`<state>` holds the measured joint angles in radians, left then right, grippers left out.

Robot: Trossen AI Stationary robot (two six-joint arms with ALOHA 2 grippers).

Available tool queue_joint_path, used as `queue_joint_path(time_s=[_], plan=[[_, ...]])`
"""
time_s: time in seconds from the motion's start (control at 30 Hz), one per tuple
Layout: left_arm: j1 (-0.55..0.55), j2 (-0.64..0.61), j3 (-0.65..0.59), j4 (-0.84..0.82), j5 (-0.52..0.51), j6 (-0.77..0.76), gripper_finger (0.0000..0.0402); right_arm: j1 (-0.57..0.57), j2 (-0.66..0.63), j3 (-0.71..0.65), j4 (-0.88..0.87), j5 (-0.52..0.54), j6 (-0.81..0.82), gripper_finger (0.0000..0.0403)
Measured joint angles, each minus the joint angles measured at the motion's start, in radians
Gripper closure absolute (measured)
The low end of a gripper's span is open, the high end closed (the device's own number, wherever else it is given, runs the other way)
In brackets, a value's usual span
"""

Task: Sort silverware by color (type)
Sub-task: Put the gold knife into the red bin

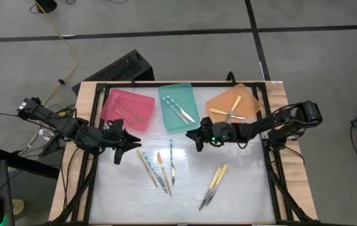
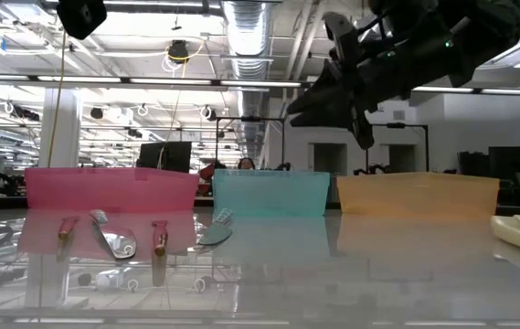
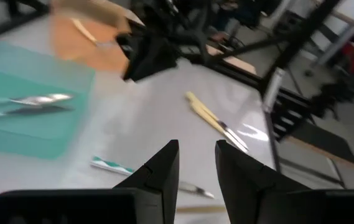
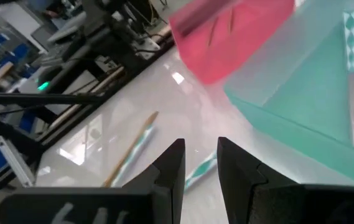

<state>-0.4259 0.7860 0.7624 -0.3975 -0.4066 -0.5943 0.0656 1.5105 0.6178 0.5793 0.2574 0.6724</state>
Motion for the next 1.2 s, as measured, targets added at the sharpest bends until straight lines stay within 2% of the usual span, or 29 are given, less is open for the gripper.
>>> queue_joint_path(time_s=[0.17,0.33,0.57,1.0,1.2], plan=[[-0.001,0.000,0.000,-0.003,0.130,-0.001,0.0312,0.057,0.000,0.000,0.077,0.093,0.042,0.0301],[-0.002,0.000,0.000,-0.004,0.218,0.030,0.0312,0.104,0.000,0.002,0.127,0.173,0.078,0.0301],[-0.068,0.026,0.000,-0.005,0.234,0.140,0.0312,0.166,0.000,0.040,0.126,0.219,0.080,0.0301],[-0.117,0.308,0.000,0.006,0.220,0.298,0.0312,0.276,0.000,0.045,0.107,0.348,0.088,0.0301],[-0.113,0.441,0.000,0.014,0.279,0.391,0.0312,0.307,0.000,0.045,0.097,0.358,0.090,0.0301]])
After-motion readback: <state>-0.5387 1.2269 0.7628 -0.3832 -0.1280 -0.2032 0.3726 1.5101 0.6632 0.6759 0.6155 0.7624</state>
